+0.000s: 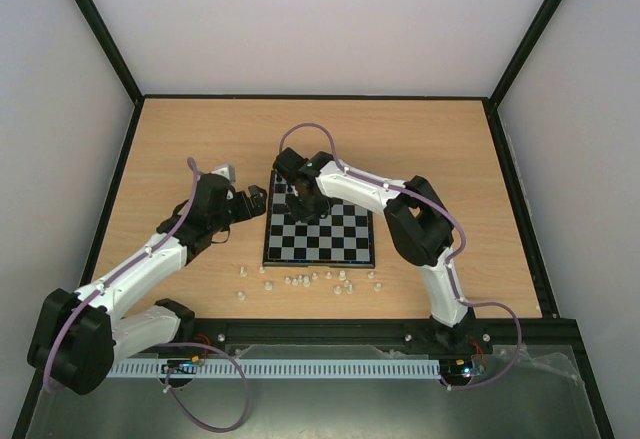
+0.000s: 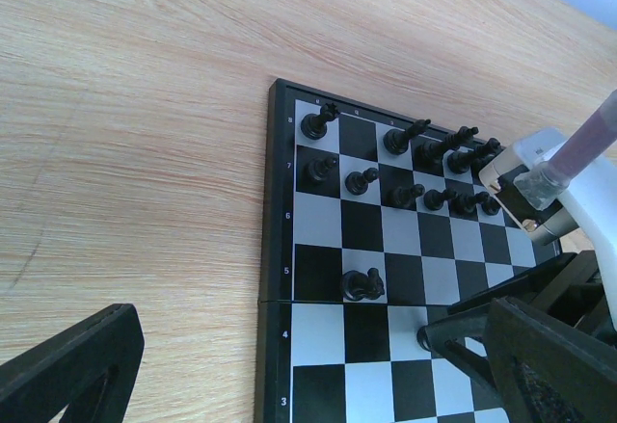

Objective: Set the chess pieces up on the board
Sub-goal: Pick up the chess piece from the chessboard.

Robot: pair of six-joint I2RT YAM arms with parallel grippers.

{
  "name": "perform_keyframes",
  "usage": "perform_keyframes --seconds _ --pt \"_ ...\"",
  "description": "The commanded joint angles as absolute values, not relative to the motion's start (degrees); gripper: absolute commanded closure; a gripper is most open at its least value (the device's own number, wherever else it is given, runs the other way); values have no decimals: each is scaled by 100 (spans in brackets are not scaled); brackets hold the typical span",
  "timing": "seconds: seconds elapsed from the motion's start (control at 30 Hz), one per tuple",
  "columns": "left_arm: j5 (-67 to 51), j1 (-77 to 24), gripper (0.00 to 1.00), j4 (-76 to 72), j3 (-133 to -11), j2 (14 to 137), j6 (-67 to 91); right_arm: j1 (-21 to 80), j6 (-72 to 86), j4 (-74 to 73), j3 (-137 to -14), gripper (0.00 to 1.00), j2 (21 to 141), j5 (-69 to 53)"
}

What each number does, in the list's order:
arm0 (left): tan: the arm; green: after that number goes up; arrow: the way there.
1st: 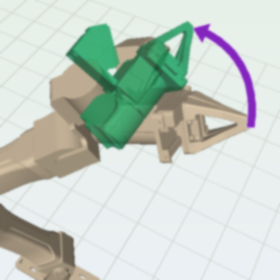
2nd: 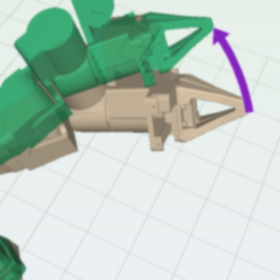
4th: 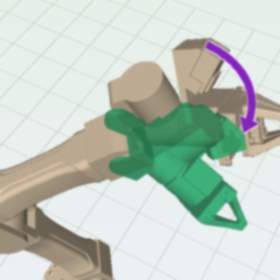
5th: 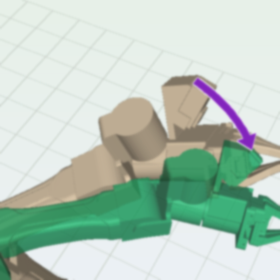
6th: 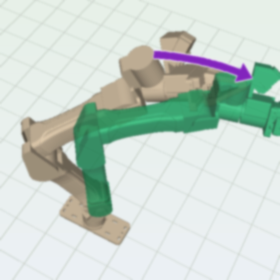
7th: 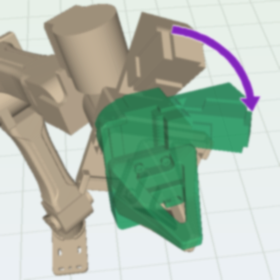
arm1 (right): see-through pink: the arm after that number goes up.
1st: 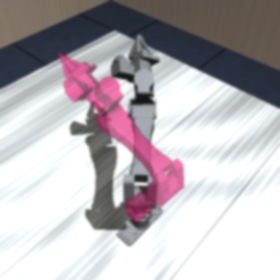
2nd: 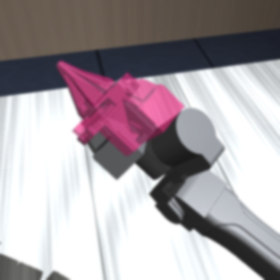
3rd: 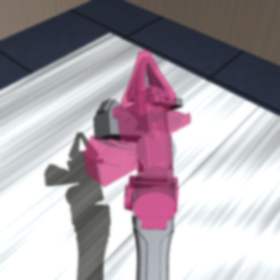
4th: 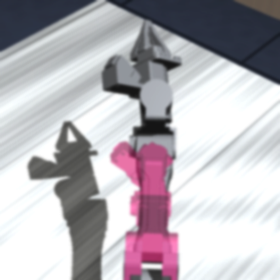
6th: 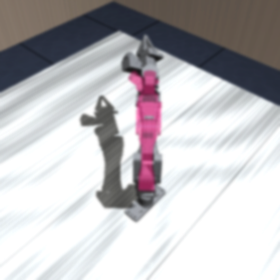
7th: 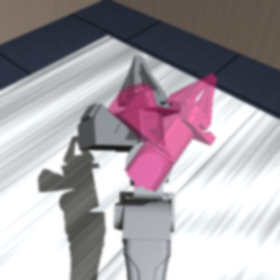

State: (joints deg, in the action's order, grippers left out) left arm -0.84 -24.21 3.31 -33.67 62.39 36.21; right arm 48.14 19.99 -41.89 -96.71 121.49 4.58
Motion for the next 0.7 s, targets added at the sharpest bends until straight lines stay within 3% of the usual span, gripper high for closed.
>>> perform_keyframes --seconds 0.0,0.23,0.67 --pt "-44 -2408 1 264 -3302 6142 3608 4860 2022 -4519 -9563 82 12098 475" --pt "-52 -2408 0 255 -3300 6153 3605 4860 1975 -4551 -9571 96 12079 552" --pt "-87 -2408 0 242 -3301 6170 3611 3825 1771 -4606 -9288 95 11577 804"
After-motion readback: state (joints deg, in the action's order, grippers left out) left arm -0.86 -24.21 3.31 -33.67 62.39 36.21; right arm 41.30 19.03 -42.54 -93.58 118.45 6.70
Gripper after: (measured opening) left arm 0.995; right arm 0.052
